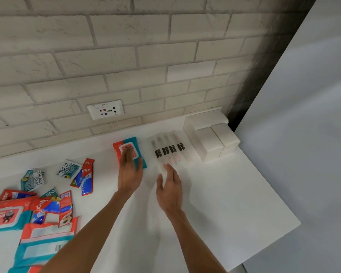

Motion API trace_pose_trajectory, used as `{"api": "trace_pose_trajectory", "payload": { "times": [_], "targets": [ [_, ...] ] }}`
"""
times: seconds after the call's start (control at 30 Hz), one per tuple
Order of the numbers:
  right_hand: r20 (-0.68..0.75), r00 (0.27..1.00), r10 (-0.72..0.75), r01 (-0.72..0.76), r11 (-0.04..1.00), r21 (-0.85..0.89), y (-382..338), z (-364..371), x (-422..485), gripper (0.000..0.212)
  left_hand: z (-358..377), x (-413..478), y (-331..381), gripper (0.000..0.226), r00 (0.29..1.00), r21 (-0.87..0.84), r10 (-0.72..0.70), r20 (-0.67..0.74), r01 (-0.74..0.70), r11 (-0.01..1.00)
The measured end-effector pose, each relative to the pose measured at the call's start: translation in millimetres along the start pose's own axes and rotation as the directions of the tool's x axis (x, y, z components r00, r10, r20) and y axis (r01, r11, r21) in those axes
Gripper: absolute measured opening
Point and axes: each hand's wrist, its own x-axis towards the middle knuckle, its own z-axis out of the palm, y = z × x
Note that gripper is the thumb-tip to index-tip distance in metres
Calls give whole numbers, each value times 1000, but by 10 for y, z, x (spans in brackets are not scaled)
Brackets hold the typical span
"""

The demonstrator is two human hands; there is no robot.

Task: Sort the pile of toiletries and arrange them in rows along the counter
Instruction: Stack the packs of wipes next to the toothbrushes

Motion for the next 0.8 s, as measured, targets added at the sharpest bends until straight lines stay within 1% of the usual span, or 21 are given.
{"api": "trace_pose_trajectory", "payload": {
  "times": [0.07,0.1,0.17,0.23,0.3,0.4,0.5,0.8],
  "targets": [
    [88,996,31,-42,990,134,-266,110,175,46,-124,-4,-44,50,990,-112,-117,-82,108,988],
    [140,989,46,-71,981,179,-357,180,270,45,-161,-1,-49,50,977,-157,-189,-100,172,973],
    [232,970,70,-123,966,227,-499,310,444,46,-223,11,-40,54,928,-226,-367,-72,343,912],
    [322,942,93,-174,956,234,-587,427,582,47,-256,28,-58,53,874,-258,-486,5,471,844],
    [387,916,107,-208,951,228,-636,525,679,45,-264,46,-98,46,868,-266,-494,56,490,830],
    [428,897,112,-226,947,227,-643,633,754,35,-239,85,-151,44,879,-256,-470,79,473,843],
    [417,902,112,-214,955,205,-619,677,771,32,-195,127,-169,44,878,-232,-471,82,477,848],
    [398,910,114,-198,965,175,-530,643,804,34,-79,154,-134,42,897,-177,-430,102,442,879]
  ]
}}
